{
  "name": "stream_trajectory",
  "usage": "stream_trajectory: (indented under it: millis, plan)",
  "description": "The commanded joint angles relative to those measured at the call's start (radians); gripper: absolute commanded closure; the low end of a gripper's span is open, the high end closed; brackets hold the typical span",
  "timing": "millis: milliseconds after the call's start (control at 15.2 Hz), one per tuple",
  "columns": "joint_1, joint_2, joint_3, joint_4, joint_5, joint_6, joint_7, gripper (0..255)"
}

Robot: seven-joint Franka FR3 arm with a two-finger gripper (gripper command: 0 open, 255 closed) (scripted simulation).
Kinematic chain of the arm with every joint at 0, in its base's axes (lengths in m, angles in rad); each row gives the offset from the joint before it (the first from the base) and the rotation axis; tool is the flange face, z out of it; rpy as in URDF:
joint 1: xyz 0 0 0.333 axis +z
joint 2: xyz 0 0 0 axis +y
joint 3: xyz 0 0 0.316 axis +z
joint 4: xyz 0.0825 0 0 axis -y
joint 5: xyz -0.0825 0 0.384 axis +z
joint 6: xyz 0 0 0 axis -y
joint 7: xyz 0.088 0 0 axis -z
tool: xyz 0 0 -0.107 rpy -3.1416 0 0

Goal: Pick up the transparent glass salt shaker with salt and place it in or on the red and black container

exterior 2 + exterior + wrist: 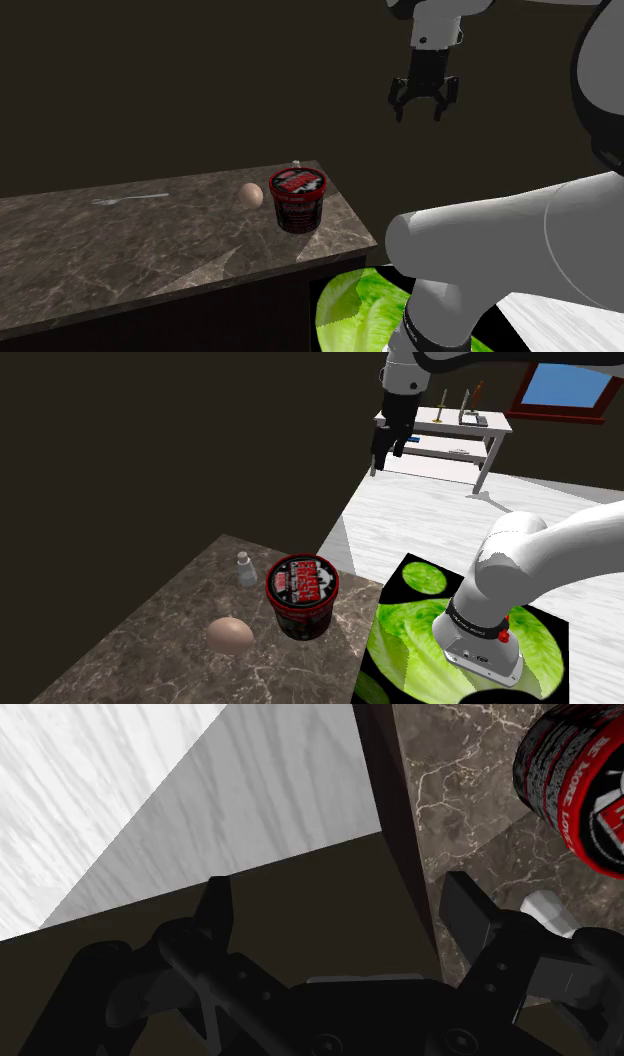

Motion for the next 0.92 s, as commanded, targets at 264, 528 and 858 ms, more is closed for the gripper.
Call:
stream_trajectory:
  millis: [264,528,858]
  plan:
    - [0.022,0.039,0.068,-0.054,0.042,0.109,0.084,0]
    - [0.042,0.102,0.137,-0.086,0.076,0.222,0.167,0]
    - [0.06,0.214,0.226,-0.093,0.103,0.364,0.271,0]
